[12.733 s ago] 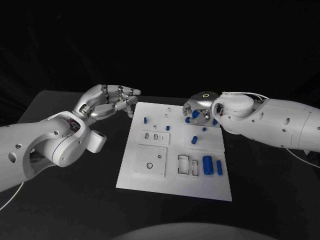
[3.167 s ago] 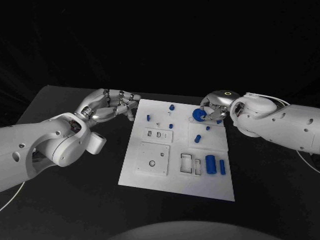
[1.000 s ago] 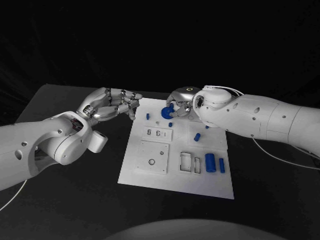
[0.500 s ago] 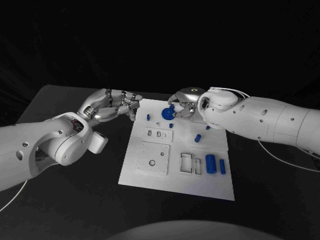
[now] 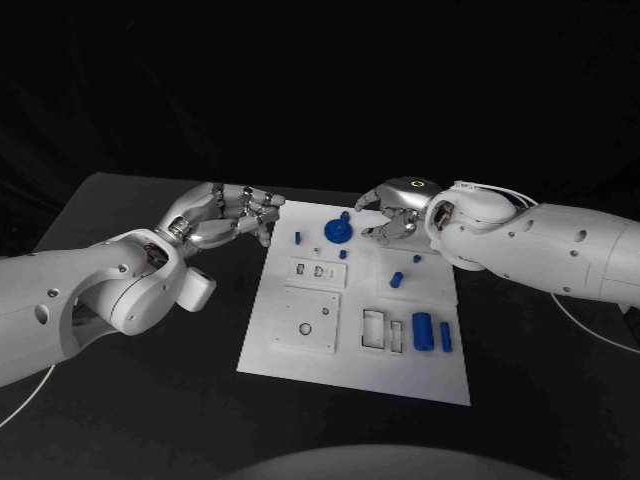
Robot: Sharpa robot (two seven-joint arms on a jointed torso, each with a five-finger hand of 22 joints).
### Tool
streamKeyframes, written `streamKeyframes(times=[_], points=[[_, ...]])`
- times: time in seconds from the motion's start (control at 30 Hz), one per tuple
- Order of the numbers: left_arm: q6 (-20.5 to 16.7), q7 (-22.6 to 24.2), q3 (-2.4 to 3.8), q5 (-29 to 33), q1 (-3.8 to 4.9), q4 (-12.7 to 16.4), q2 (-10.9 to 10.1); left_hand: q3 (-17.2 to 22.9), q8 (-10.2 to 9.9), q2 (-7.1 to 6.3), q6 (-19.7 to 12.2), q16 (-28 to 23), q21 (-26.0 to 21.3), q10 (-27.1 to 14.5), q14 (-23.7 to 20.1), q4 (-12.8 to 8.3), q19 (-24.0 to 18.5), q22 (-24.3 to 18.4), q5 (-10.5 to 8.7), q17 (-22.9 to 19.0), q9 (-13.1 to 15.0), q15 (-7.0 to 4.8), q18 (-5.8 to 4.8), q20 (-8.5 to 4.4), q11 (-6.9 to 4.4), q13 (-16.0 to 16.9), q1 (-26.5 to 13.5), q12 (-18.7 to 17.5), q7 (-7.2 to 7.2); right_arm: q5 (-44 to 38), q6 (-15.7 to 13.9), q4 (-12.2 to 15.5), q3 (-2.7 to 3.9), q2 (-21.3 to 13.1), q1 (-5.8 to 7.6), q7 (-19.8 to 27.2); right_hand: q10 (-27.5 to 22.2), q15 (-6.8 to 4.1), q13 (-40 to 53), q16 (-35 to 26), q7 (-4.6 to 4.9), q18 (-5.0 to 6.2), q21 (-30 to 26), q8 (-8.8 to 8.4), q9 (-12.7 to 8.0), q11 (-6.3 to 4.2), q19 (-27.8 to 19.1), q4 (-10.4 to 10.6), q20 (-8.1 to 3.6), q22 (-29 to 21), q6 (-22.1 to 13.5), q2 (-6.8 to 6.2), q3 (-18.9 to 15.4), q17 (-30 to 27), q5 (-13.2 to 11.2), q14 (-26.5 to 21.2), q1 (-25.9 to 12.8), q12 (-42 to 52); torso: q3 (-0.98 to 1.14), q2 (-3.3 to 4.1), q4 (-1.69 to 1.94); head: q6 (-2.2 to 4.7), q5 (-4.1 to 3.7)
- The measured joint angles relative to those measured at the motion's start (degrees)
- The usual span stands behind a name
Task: Assemble the parts on the task board
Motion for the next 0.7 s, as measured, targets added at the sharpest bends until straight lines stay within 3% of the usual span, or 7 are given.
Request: streamKeyframes(times=[0.17,0.4,0.5,0.57,0.7], points=[[0.00,-0.03,0.00,0.00,-0.23,-0.14,-0.06,0.00,0.00,0.00,0.00,0.00,0.00,0.00,0.00,0.00,0.00,0.00,0.00,0.00,0.00,0.00,-0.01,0.00,0.00,0.00,0.00,0.00,0.00,0.27,-1.72,3.33,0.00,-3.68,1.15,0.29,0.00,0.00,0.00,0.00,0.46,0.00,0.02,1.36,-0.60,0.00,0.00,2.26,0.00,0.00,4.26,1.17,-1.38,0.00,-1.72,0.00,-1.62,0.00,-0.01,-0.04,-0.01,0.05,-0.12],[0.00,-0.10,0.00,0.00,-0.52,-0.35,-0.01,0.17,0.00,0.00,0.00,0.00,0.00,0.00,0.00,0.17,0.00,0.00,0.00,0.00,0.00,0.00,0.00,0.00,0.00,0.01,0.00,0.00,0.00,0.98,-2.33,6.40,0.03,-8.30,2.64,-0.26,0.00,0.00,0.00,0.00,0.97,0.00,3.02,4.38,1.20,0.00,2.59,4.65,-0.05,-0.01,10.29,2.48,-2.54,-0.01,-1.89,0.00,-2.93,0.00,-0.03,-0.05,-0.01,0.04,-0.41],[0.00,-0.11,-0.01,0.00,-0.60,-0.39,0.09,0.17,0.00,0.00,0.00,0.00,0.00,0.00,0.00,0.17,0.00,0.00,0.00,0.01,0.00,0.00,0.00,0.00,0.00,0.01,0.00,0.00,0.00,1.64,-2.05,7.22,0.00,-9.83,2.74,-0.89,0.00,0.00,-0.01,0.00,0.76,-0.09,4.71,6.34,2.95,0.00,3.95,6.26,-0.21,-0.01,12.94,3.38,-2.72,-0.01,-0.48,0.00,-4.29,0.00,-0.04,-0.05,0.04,0.16,-0.51],[0.01,-0.12,-0.01,0.00,-0.64,-0.41,0.11,0.17,0.00,0.00,0.00,0.00,0.00,0.00,0.00,0.17,0.00,0.00,0.00,0.01,0.00,0.00,0.00,0.00,0.00,0.01,0.00,0.00,0.00,2.39,-1.85,7.71,-0.03,-10.83,2.77,-1.36,-0.07,0.00,-0.01,0.00,0.27,-0.91,5.87,8.41,5.04,-0.06,4.84,6.80,-0.35,-0.01,15.15,3.63,-2.96,-0.01,0.51,0.00,-4.53,0.00,-0.04,-0.02,0.07,0.27,-0.51],[0.03,-0.15,-0.01,0.00,-0.70,-0.46,0.10,0.17,0.00,0.00,0.00,0.00,0.00,0.00,0.00,0.17,0.00,0.00,0.00,0.01,0.00,0.00,0.00,0.00,0.00,0.01,0.00,0.00,0.00,4.31,-1.50,8.47,-0.06,-12.50,2.78,-2.71,-0.01,-0.74,-0.01,0.00,-0.90,-0.91,7.87,12.48,9.77,-0.83,6.23,8.19,-1.06,-0.01,18.68,3.82,-3.18,-0.01,1.87,0.09,-5.40,0.00,-0.04,0.02,0.08,0.28,-0.40]])
